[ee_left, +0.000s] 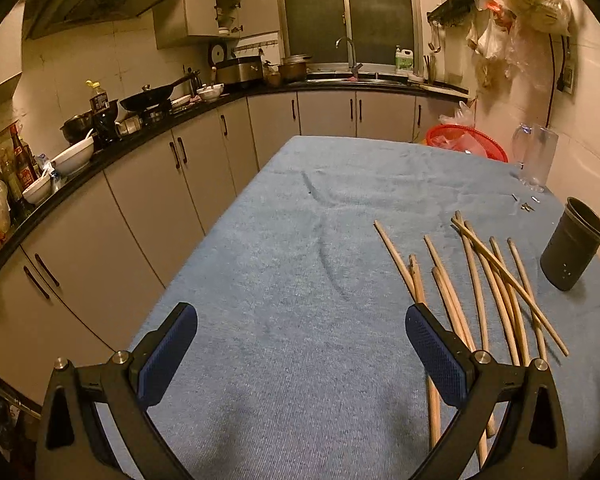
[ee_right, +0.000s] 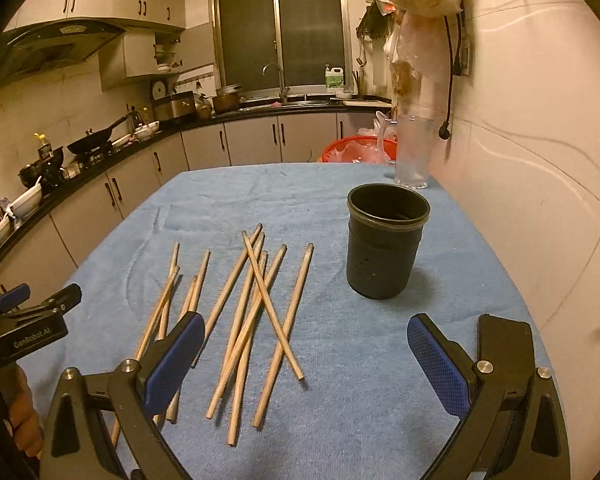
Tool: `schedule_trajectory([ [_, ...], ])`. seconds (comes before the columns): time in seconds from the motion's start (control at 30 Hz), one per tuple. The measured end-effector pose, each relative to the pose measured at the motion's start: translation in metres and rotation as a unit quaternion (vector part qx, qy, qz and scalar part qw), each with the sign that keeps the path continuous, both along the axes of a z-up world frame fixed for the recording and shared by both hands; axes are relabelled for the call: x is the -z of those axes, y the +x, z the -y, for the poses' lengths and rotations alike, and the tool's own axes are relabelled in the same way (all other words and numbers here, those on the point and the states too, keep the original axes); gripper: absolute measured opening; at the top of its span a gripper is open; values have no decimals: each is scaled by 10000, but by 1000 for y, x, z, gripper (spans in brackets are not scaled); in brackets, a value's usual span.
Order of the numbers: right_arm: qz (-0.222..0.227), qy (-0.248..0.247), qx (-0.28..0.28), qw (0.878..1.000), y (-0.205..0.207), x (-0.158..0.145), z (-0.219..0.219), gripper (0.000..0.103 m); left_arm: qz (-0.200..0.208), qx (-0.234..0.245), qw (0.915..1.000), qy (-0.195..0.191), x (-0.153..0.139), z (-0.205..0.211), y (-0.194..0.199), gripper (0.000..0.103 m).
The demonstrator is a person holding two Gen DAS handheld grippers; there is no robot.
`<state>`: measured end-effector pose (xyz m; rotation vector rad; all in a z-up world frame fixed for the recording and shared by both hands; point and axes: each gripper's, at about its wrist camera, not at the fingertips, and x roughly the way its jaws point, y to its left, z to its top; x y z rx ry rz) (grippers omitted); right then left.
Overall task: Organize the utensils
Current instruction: 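Move both open grippers toward the scattered wooden chopsticks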
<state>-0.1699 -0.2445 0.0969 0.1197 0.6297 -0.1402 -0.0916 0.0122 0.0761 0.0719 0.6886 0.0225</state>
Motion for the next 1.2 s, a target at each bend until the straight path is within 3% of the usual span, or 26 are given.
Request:
schedule_trajectory([
  [0.5, 46, 80, -50, 9999, -6, 0, 0, 101, 162, 17, 9998, 90, -2, 8, -14, 103],
  [1.0, -12, -34, -209, 9998, 0, 0, -7, 101, 59, -5, 9999, 132, 5, 5, -11, 103],
  [1.1, -47, -31, -264, 9996, 3, 1, -8, 100, 24, -3, 9999, 134, 7, 5, -10, 103],
  [1.2, -104, -37, -309, 9995, 8, 2, -10, 92, -19, -2, 9999, 129, 9, 4, -8, 103],
])
